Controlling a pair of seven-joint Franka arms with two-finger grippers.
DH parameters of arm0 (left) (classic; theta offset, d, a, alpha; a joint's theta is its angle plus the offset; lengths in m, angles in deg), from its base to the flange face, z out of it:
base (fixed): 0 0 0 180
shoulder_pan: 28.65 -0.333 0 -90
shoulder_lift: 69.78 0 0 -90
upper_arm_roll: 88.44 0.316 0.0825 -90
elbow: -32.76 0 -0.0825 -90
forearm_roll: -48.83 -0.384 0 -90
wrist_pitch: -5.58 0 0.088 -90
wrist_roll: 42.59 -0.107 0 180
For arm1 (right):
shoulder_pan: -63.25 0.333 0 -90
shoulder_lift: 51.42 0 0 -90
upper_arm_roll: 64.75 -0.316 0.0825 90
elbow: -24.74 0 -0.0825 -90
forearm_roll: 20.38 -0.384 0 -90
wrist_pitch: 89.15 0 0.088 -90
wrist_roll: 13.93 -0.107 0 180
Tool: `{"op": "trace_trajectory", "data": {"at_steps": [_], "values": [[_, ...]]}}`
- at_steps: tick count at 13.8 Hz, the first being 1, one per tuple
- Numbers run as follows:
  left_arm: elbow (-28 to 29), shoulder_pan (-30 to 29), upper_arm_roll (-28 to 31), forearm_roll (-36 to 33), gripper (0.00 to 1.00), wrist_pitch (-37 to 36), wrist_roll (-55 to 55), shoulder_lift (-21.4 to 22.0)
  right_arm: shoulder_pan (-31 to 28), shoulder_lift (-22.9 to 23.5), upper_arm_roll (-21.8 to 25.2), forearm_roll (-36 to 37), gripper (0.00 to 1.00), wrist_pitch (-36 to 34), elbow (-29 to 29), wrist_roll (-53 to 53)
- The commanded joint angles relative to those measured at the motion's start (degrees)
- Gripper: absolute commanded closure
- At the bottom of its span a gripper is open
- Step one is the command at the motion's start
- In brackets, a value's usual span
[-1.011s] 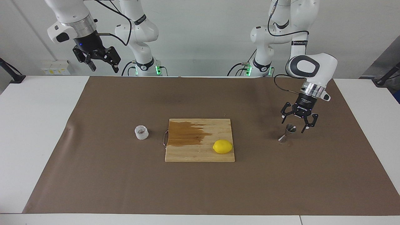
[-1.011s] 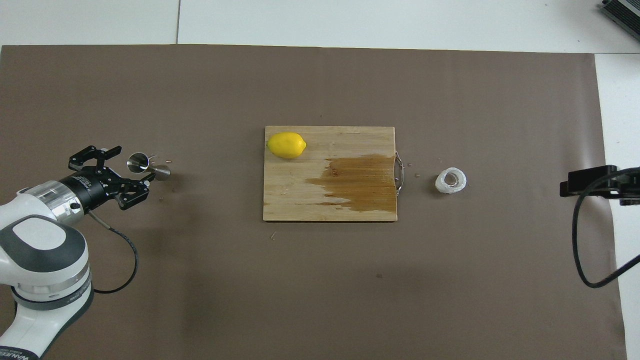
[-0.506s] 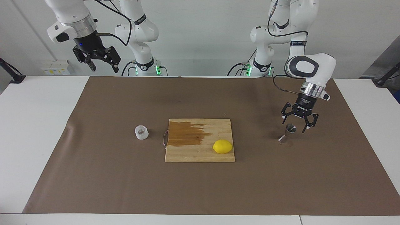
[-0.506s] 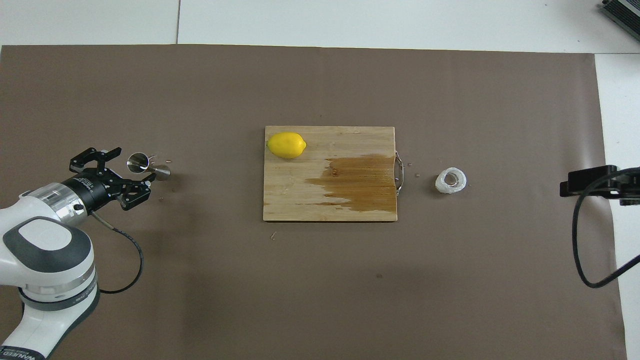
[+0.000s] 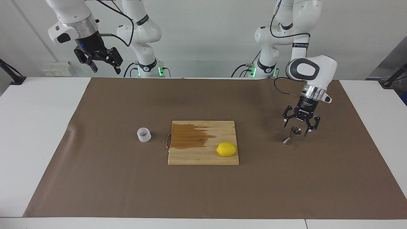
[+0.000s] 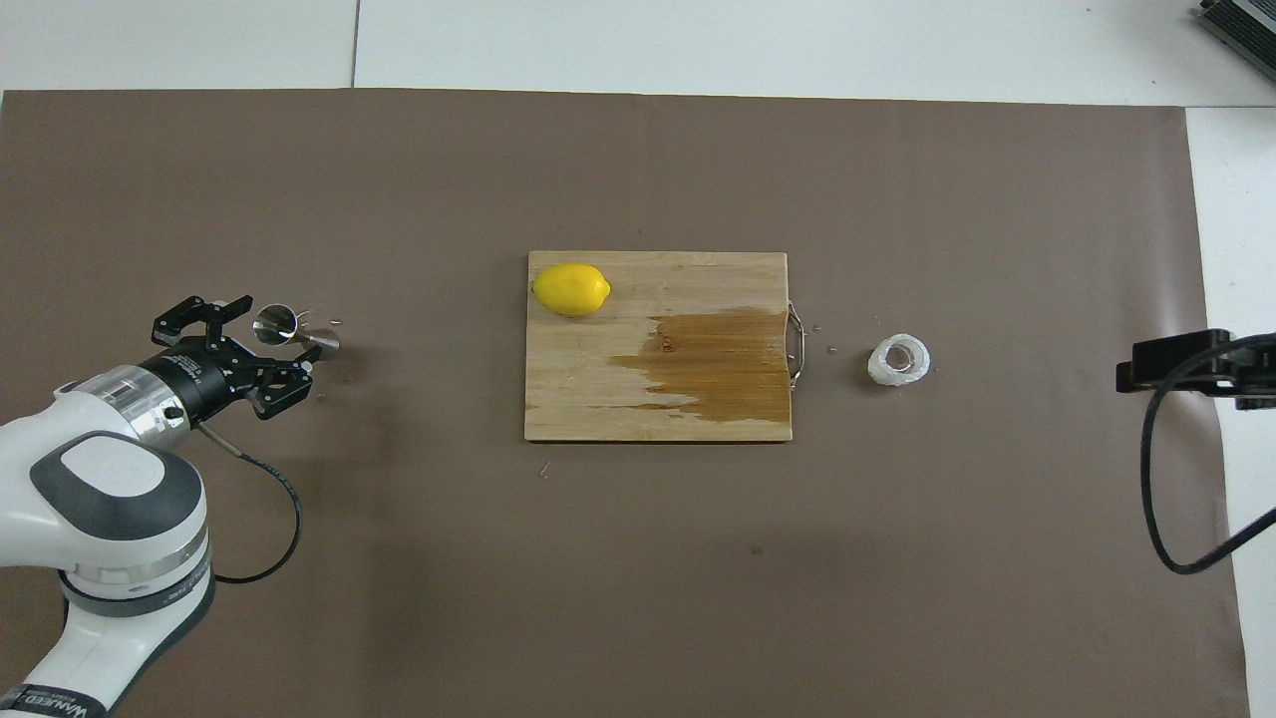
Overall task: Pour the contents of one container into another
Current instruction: 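Close the left gripper around the small metal cup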
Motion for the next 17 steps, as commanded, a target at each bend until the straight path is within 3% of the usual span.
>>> {"op": "trace_trajectory", "data": {"at_steps": [1, 6, 17], "values": [[0.79, 0.82, 0.45, 1.06, 0.03, 1.31, 0.34, 0.3, -0.49, -0.52, -0.24, 0.23, 0.0, -0.55, 0.28, 0.07], [0.96, 0.56, 0.45, 1.06, 0.27, 1.31, 0.34, 0.3, -0.49, -0.52, -0.24, 0.23, 0.0, -0.55, 0.28, 0.07], [0.88, 0.47, 0.45, 0.97, 0.42, 1.31, 0.25, 0.3, -0.49, -0.52, -0.24, 0.23, 0.0, -0.55, 0.28, 0.07]]}}
